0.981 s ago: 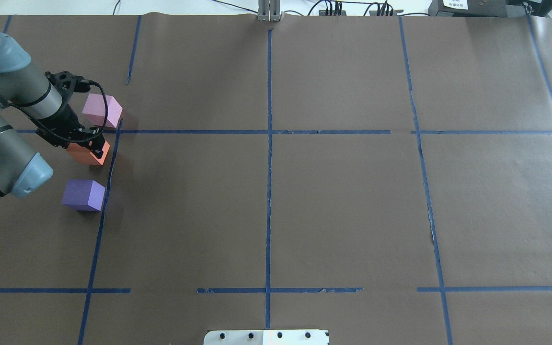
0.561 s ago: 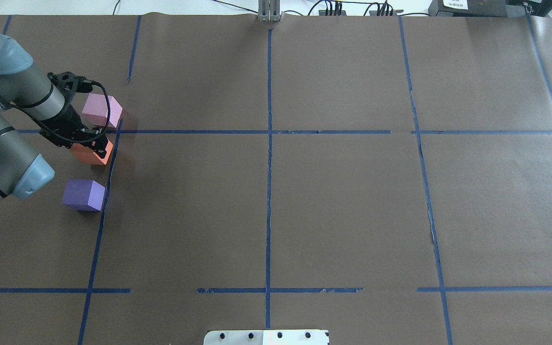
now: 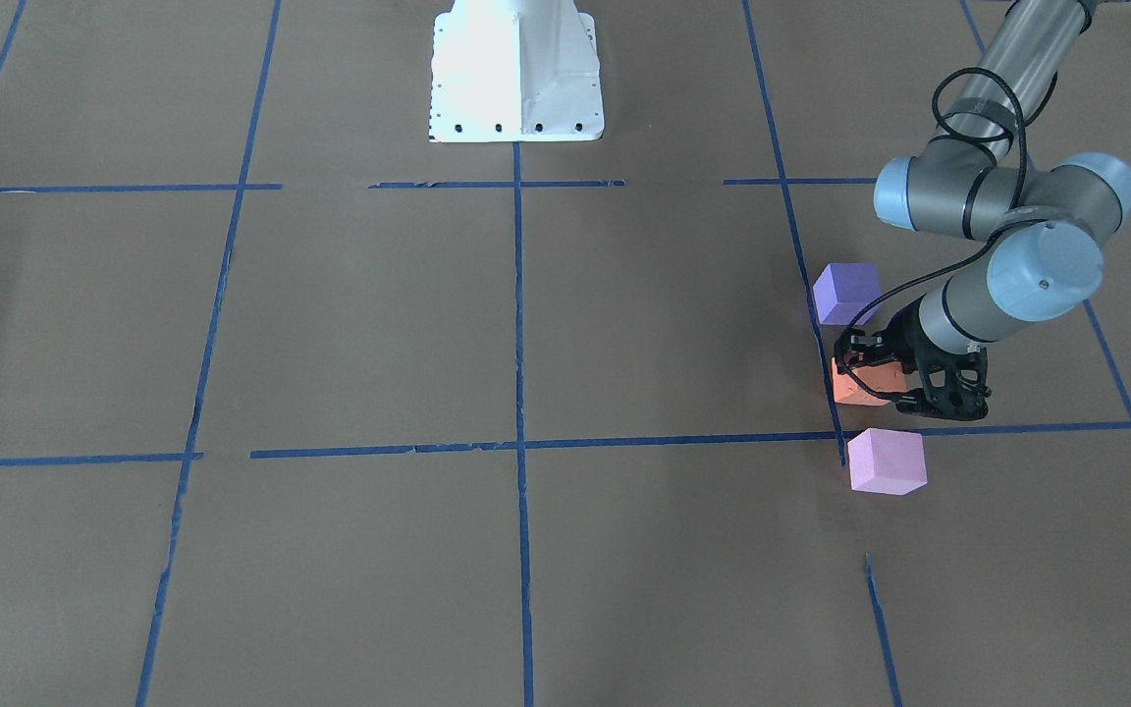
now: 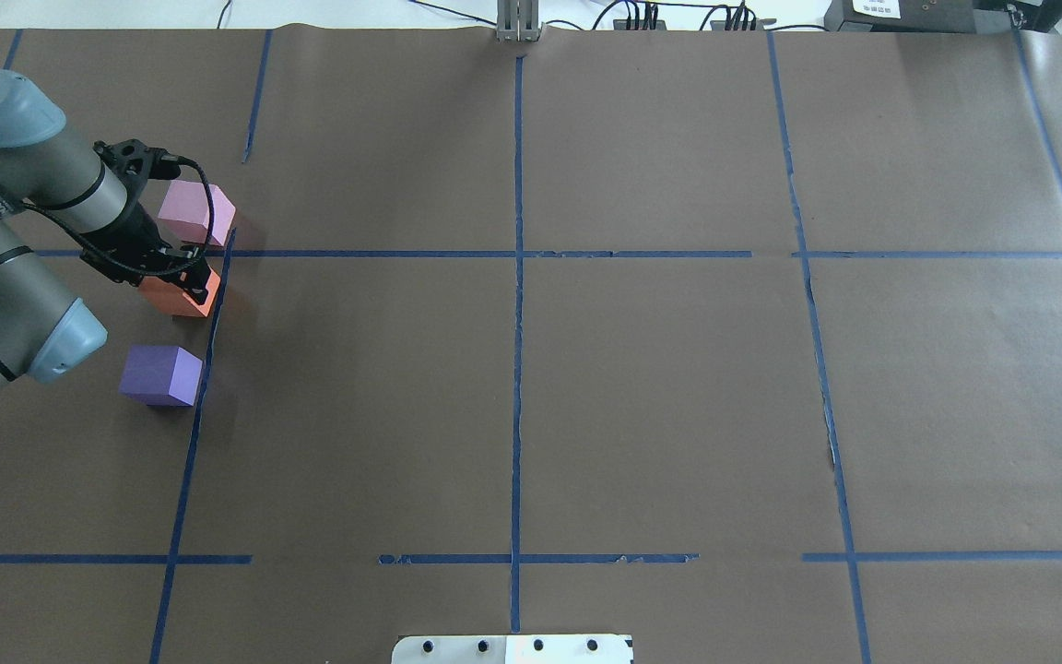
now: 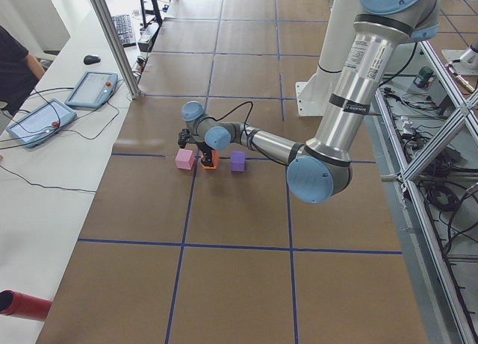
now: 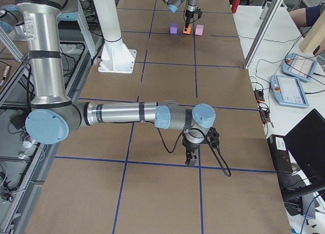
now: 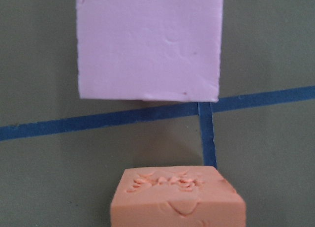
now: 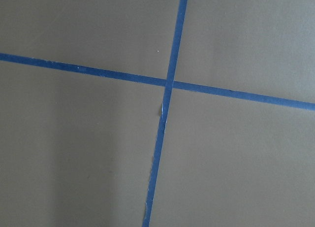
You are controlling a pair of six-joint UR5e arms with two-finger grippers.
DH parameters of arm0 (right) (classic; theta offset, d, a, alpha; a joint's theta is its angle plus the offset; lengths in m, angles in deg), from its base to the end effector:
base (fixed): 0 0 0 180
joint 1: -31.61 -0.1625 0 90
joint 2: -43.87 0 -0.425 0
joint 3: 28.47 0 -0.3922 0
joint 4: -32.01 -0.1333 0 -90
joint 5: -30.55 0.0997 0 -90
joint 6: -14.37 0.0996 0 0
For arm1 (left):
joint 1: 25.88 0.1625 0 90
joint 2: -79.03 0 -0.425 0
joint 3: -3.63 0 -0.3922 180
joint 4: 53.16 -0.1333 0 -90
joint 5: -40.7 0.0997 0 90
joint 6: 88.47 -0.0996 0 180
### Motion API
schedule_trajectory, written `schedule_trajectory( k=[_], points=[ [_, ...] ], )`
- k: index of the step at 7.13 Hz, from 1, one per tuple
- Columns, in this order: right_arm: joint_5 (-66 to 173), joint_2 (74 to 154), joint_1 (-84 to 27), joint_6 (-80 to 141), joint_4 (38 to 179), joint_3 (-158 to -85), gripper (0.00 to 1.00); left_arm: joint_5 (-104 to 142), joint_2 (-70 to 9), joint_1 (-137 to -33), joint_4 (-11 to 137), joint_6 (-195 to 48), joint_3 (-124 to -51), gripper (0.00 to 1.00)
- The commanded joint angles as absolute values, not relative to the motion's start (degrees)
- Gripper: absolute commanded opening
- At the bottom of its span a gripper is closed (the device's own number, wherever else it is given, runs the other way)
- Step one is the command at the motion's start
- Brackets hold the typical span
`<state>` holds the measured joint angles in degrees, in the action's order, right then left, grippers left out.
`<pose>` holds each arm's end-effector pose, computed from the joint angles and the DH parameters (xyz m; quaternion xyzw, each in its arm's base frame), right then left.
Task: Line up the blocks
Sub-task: 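Adjust the orange cube into line between pink and purple cubes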
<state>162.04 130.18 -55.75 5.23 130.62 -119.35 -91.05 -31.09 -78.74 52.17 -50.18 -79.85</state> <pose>0.0436 -0.5151 0.6368 -0.0128 -0.3553 -0.0835 0.9309 0.3394 -0.5591 0.4861 -0.0264 0.4157 0.0799 0.9056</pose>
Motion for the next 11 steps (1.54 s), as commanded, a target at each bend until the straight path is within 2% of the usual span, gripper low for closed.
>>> schedule_trajectory(
  k=[1, 5, 6, 7, 8, 10, 11],
  points=[
    [162.04, 130.18, -55.75, 5.23, 130.62, -119.35, 1.0, -90.96, -31.01, -78.7, 52.22, -50.07, -79.69, 0.14],
    [162.04, 130.18, -55.75, 5.23, 130.62, -119.35, 1.0, -90.96, -31.01, -78.7, 52.31, -50.07, -79.69, 0.54],
    [162.04, 130.18, -55.75, 5.23, 130.62, -119.35, 1.0, -90.96, -31.01, -78.7, 52.31, -50.07, -79.6, 0.55],
    [162.04, 130.18, -55.75, 5.23, 130.62, -119.35, 1.0, -90.96, -31.01, -78.62, 52.4, -50.07, -79.6, 0.66],
    [162.04, 130.18, -55.75, 5.23, 130.62, -119.35, 1.0, -90.96, -30.93, -78.61, 52.66, -50.07, -79.6, 0.74],
    [162.04, 130.18, -55.75, 5.23, 130.62, -119.35, 1.0, -90.88, -30.92, -78.61, 52.66, -50.07, -79.6, 0.99],
    [162.04, 130.18, -55.75, 5.23, 130.62, -119.35, 1.0, -90.87, -30.92, -78.61, 52.57, -50.07, -79.77, 0.99]
  ],
)
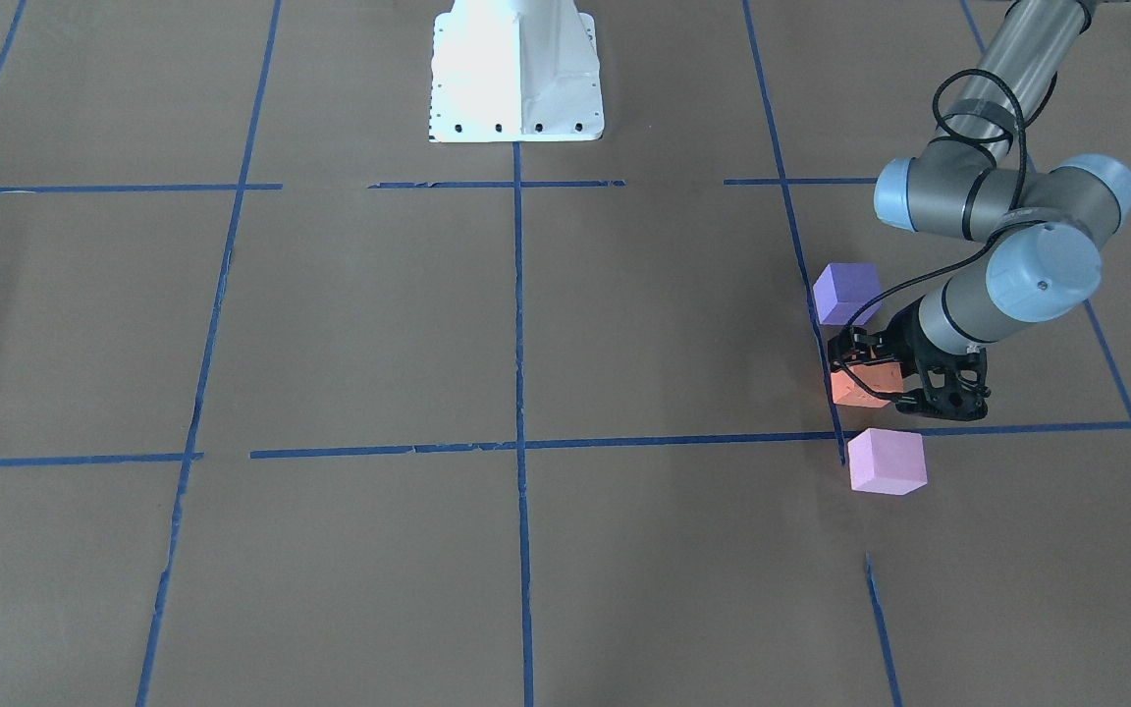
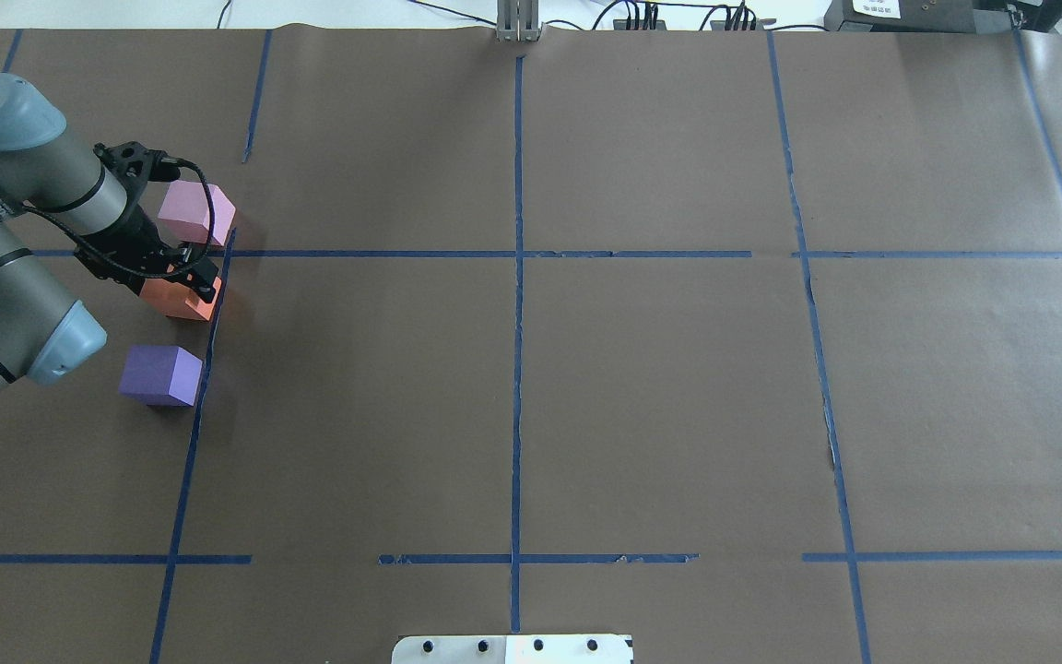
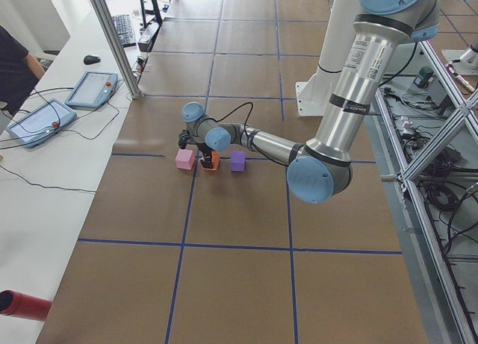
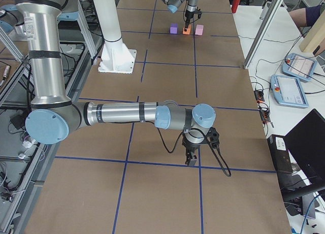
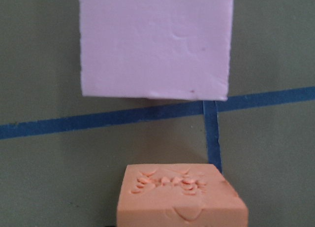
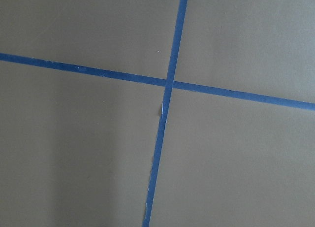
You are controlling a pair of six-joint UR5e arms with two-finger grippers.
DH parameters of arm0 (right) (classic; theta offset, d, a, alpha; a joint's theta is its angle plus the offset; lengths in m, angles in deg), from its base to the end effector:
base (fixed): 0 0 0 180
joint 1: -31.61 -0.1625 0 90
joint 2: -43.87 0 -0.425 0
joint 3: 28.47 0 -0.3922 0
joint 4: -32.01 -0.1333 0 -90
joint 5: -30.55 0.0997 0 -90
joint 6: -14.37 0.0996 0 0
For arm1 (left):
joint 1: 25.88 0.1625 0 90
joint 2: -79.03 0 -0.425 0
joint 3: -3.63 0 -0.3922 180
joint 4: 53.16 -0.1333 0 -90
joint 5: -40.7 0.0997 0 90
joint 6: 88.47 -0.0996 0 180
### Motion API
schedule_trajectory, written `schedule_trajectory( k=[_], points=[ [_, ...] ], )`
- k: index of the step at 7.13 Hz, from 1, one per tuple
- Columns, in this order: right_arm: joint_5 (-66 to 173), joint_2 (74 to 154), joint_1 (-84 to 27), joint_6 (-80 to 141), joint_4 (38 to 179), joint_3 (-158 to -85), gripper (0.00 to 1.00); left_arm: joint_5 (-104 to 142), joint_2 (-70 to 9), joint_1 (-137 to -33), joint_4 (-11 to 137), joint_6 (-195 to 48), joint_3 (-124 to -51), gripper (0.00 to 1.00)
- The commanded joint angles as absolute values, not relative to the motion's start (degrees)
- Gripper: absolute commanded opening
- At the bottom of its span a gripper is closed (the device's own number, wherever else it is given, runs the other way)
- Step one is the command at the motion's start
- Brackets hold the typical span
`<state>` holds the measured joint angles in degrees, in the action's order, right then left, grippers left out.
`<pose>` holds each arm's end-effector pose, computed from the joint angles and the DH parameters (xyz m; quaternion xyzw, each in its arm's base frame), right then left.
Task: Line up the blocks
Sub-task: 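Adjust the orange cube into line between pink and purple cubes, then open the left gripper and raise it away from the cubes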
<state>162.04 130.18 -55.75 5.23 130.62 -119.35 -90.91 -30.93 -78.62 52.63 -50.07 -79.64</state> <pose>0.0436 -0.5151 0.6368 -0.0128 -0.3553 -0.0835 0.9309 0.3402 -0.5581 0.4890 -0.0259 0.4152 0.0800 0.9058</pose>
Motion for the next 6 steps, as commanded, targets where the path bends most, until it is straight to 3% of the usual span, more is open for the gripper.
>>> schedule_trajectory(
  k=[1, 6],
  points=[
    [162.04, 130.18, -55.75, 5.23, 130.62, -119.35, 1.0, -90.87, -30.84, -79.22, 52.48, -49.37, -80.82, 1.0],
    [162.04, 130.18, -55.75, 5.23, 130.62, -119.35, 1.0, -90.17, -26.88, -89.41, 47.76, -48.12, -94.53, 1.0]
  ],
)
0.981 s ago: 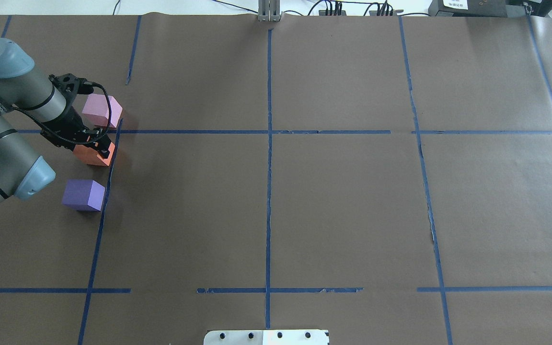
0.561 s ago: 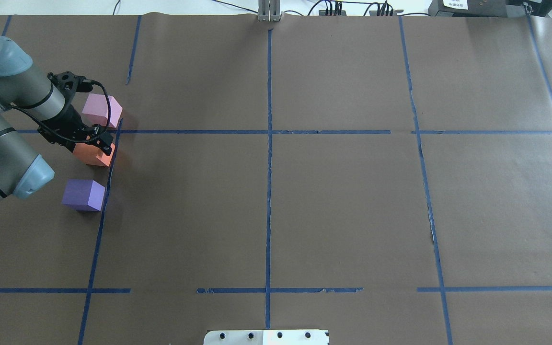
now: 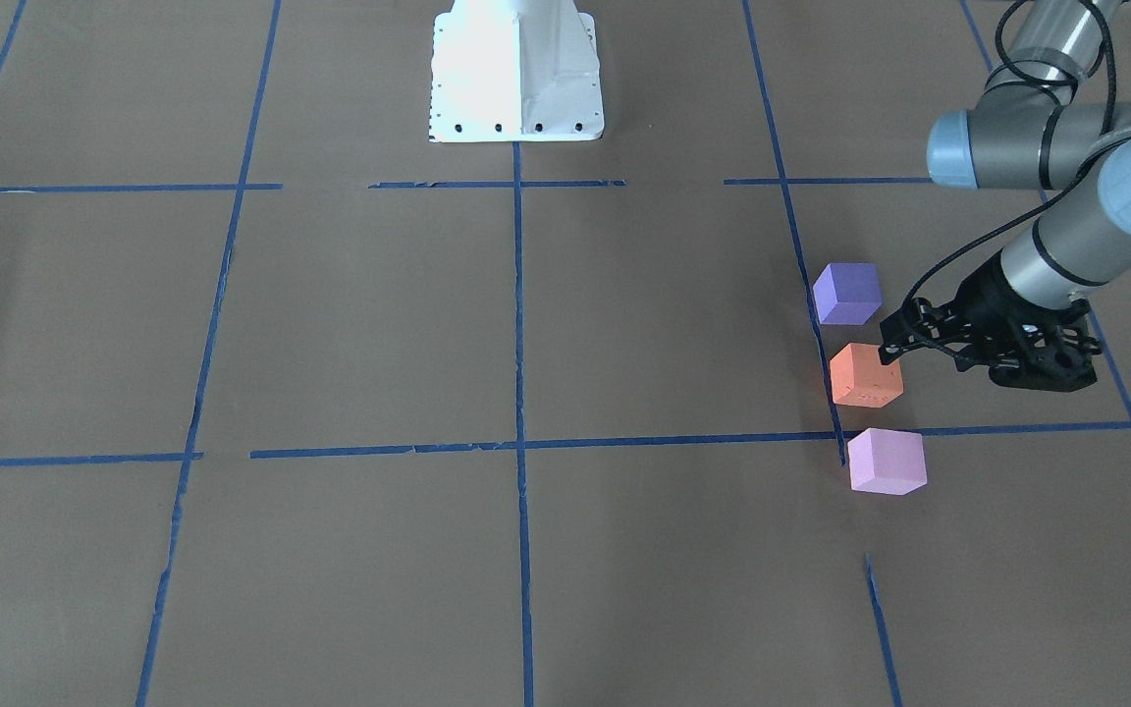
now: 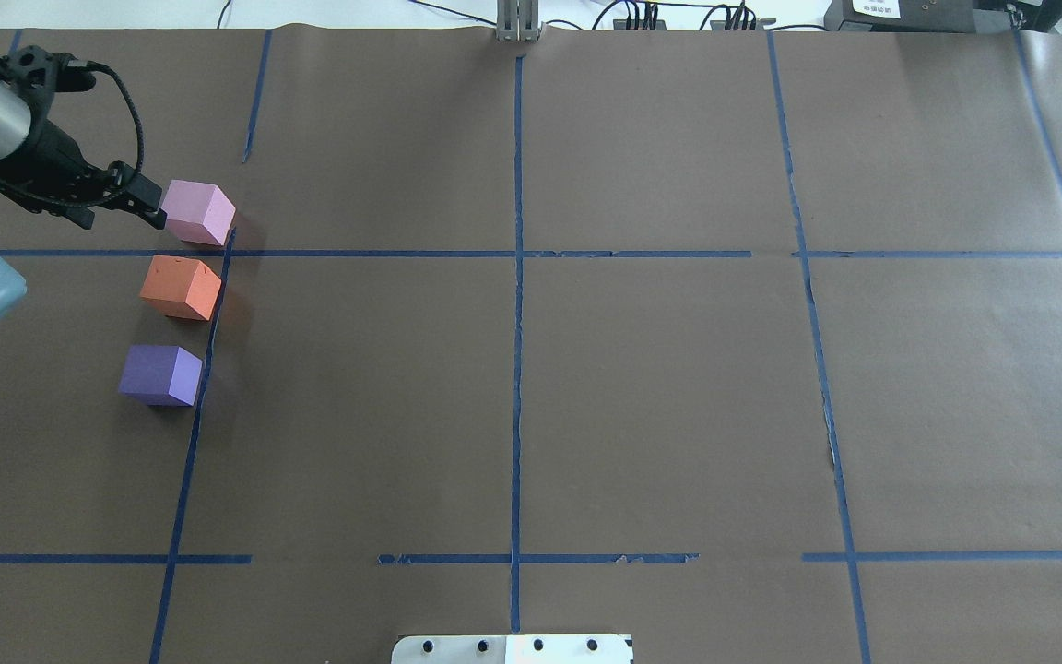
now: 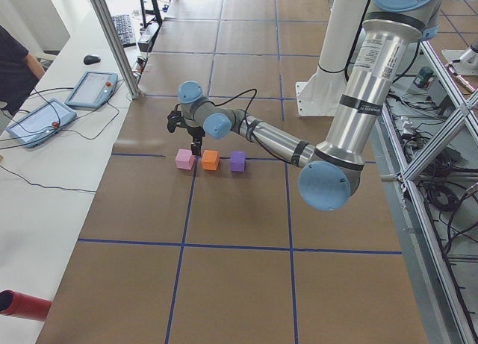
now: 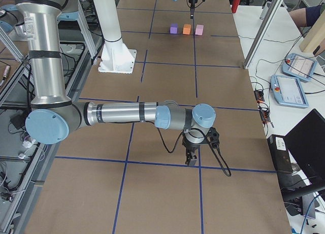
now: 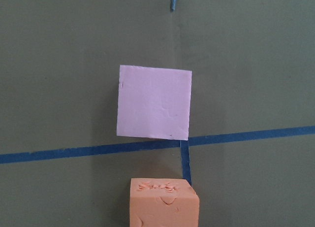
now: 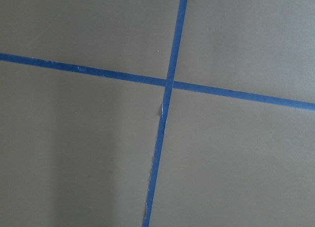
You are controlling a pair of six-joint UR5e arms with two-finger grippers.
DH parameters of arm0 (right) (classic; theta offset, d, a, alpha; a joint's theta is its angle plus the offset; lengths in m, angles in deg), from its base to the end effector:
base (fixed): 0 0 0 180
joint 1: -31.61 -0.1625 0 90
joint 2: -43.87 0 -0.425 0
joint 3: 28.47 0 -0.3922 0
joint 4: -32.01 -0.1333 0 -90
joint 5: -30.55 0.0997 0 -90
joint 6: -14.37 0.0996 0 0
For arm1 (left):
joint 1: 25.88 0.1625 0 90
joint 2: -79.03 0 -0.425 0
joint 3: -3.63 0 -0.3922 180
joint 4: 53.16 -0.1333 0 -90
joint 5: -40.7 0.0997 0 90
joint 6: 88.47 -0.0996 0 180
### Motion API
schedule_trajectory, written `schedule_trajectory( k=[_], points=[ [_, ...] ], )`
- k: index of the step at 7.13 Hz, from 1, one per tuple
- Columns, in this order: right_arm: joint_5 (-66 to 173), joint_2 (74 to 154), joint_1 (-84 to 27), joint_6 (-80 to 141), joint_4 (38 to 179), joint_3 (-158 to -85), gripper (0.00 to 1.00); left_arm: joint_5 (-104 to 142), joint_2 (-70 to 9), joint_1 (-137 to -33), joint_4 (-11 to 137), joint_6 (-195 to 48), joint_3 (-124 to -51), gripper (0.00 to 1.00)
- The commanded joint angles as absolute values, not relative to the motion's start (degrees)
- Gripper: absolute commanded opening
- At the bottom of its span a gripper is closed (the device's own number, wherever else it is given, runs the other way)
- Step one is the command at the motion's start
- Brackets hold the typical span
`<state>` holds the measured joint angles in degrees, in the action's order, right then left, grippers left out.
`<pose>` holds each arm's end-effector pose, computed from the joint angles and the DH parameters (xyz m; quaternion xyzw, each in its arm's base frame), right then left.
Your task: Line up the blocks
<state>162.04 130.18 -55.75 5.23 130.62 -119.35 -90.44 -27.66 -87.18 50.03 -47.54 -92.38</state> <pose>0.0436 -0.5151 0.6368 -0.0128 -0.3553 -0.0835 0.9309 0.2328 -0.5664 0.4206 0.0460 0.4391 0.0128 0.8972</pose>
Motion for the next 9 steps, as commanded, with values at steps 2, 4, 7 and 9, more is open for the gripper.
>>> schedule_trajectory(
  k=[2, 4, 7, 9],
  points=[
    [162.04, 130.18, -55.75, 5.23, 130.62, -119.35, 1.0, -90.96, -25.74, -95.37, 41.96, -48.04, -94.8, 1.0],
    [162.04, 130.18, -55.75, 5.23, 130.62, -119.35, 1.0, -90.96, -20.84, -97.93, 42.98, -49.87, -94.98, 1.0],
    [162.04, 130.18, -55.75, 5.23, 130.62, -119.35, 1.0, -92.36, -16.87, -106.27, 42.91, -72.17, -92.35, 1.0],
    [162.04, 130.18, -55.75, 5.23, 130.62, -119.35, 1.0, -92.63, -13.19, -110.16, 41.59, -78.08, -92.17, 1.0]
  ],
)
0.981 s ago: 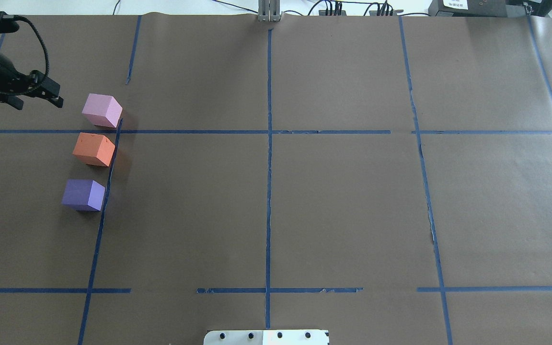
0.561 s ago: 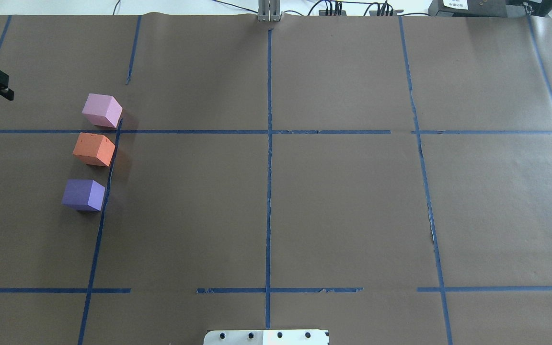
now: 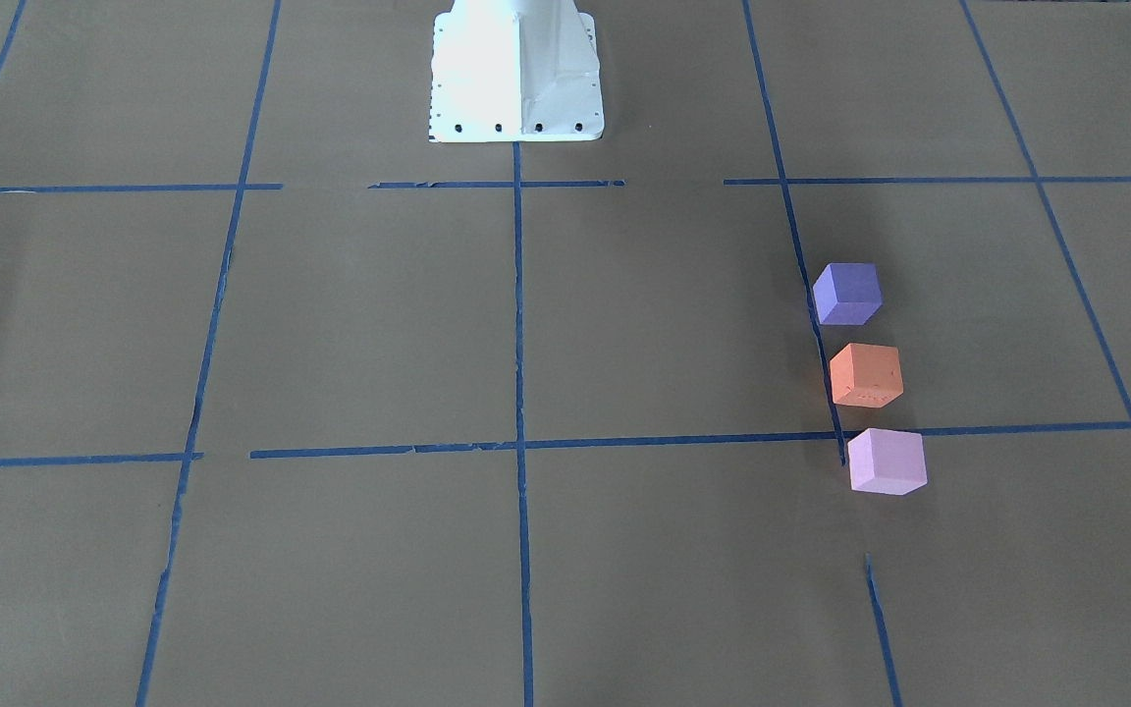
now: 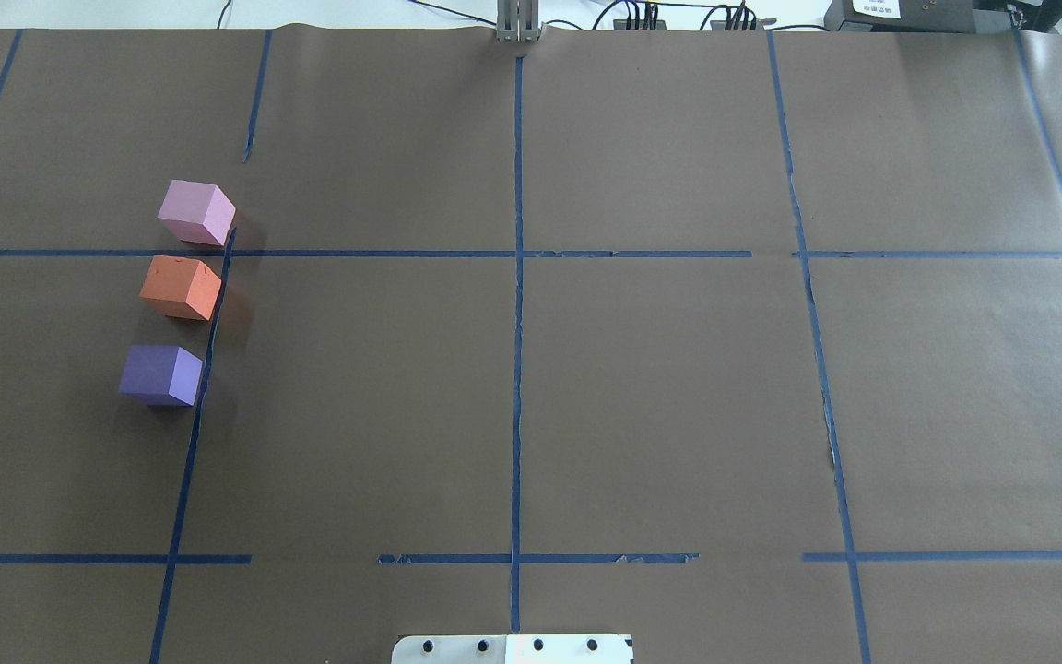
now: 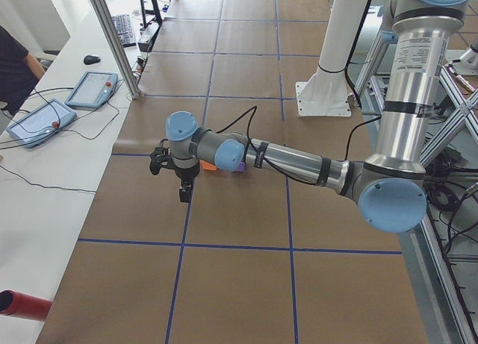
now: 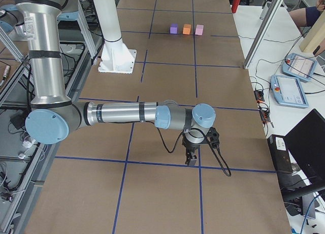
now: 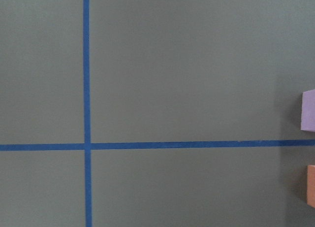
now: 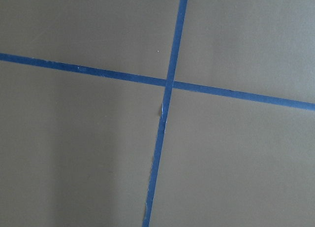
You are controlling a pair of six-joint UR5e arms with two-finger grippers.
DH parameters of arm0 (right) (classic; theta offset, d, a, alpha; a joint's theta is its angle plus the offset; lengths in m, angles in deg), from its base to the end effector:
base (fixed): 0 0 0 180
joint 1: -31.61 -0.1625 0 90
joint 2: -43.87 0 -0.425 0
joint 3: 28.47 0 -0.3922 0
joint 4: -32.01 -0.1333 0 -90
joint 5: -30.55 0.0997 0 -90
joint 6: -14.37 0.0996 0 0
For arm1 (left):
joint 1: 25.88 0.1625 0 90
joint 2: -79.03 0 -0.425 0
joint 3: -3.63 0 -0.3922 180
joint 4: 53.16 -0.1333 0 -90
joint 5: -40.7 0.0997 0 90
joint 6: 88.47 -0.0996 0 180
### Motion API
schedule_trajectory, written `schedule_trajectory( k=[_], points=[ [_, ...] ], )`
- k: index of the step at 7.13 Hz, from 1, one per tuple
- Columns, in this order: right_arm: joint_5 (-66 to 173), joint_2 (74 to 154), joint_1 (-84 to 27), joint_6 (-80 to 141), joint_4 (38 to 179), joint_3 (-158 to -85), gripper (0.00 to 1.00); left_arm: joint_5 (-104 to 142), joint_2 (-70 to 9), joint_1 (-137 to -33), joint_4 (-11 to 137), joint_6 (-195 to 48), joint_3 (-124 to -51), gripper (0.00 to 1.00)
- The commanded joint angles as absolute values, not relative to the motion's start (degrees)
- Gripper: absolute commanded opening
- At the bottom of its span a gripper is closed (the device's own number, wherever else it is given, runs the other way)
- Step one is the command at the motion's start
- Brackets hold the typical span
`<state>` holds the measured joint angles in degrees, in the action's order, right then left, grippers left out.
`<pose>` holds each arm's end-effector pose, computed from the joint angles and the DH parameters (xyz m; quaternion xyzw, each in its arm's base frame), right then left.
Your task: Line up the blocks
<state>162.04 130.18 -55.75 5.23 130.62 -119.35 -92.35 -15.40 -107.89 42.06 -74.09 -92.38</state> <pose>0.0436 -0.5151 0.6368 -0.0128 -0.3553 -0.0835 0.9309 0.0096 -0.5381 0.5583 0.0538 0.3812 -0.0015 0.9229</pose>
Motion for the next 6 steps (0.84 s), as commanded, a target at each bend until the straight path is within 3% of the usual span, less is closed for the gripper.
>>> schedule_trajectory(
  k=[1, 6],
  points=[
    [162.04, 130.18, -55.75, 5.23, 130.62, -119.35, 1.0, -92.55, -12.56, -110.78, 41.5, -78.71, -92.17, 1.0],
    [162.04, 130.18, -55.75, 5.23, 130.62, -119.35, 1.0, -92.46, -7.38, -116.93, 37.73, -92.42, -91.9, 1.0]
  ],
)
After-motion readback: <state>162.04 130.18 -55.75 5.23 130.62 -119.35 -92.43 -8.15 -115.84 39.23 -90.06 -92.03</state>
